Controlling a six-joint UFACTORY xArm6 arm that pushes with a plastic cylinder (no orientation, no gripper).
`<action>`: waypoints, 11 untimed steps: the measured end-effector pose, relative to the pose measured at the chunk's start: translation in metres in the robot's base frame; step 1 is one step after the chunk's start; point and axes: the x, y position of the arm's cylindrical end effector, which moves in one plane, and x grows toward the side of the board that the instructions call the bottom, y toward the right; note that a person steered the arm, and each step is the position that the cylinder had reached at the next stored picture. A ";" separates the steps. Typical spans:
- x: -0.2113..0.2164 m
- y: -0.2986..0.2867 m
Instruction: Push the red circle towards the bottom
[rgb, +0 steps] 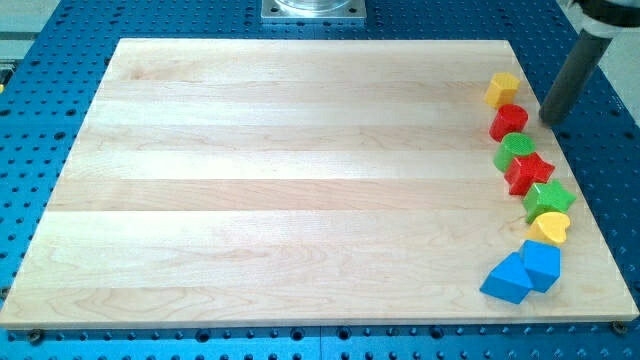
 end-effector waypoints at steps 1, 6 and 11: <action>0.002 -0.006; -0.024 -0.049; 0.042 -0.203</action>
